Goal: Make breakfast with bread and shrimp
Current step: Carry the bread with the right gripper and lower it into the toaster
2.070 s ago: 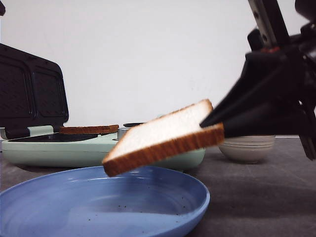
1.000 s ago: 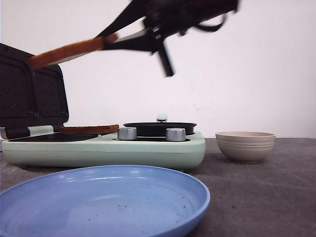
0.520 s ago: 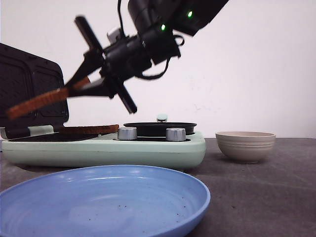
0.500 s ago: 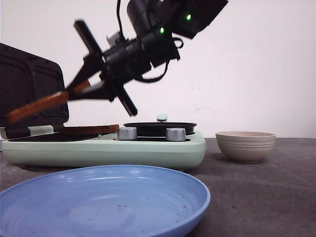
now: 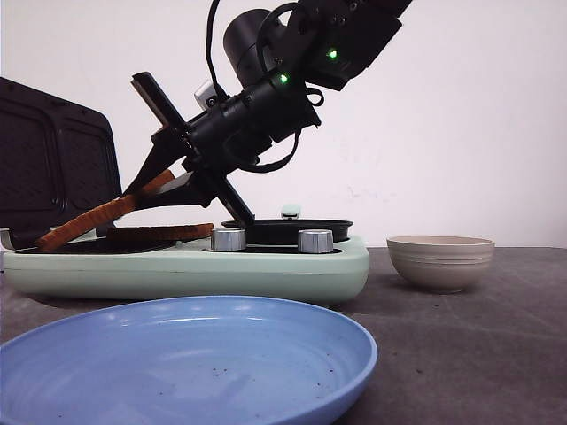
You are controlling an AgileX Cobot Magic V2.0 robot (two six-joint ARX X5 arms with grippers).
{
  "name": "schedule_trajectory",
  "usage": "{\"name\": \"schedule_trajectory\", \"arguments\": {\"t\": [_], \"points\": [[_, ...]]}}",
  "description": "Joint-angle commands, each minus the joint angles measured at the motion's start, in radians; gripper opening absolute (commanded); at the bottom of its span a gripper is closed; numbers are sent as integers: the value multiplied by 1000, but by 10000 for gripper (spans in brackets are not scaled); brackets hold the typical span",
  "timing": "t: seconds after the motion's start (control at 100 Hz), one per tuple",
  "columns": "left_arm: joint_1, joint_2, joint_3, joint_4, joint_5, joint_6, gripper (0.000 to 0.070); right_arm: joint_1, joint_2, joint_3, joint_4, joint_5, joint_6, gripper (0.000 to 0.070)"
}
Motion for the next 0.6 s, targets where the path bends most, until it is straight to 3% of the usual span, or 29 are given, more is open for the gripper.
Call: {"name": "schedule_trajectory", "arguments": {"t": [0.0, 0.31, 0.34, 0.45, 0.51, 0.59], "points": [[0, 2, 9, 7, -2, -10, 596, 15, 23, 27, 12, 13, 2, 0], [0, 2, 9, 7, -2, -11, 595, 23, 23, 28, -10, 13, -37, 20], [0, 2, 9, 7, -2, -11, 596, 25, 23, 27, -10, 13, -42, 57], [0, 2, 9, 7, -2, -11, 596, 30, 23, 28, -10, 13, -54, 302], [0, 2, 9, 6, -2, -11, 595, 30, 23, 27, -10, 13, -62, 347], [0, 2, 9, 7, -2, -11, 595, 30, 23, 27, -10, 11, -73, 357]]}}
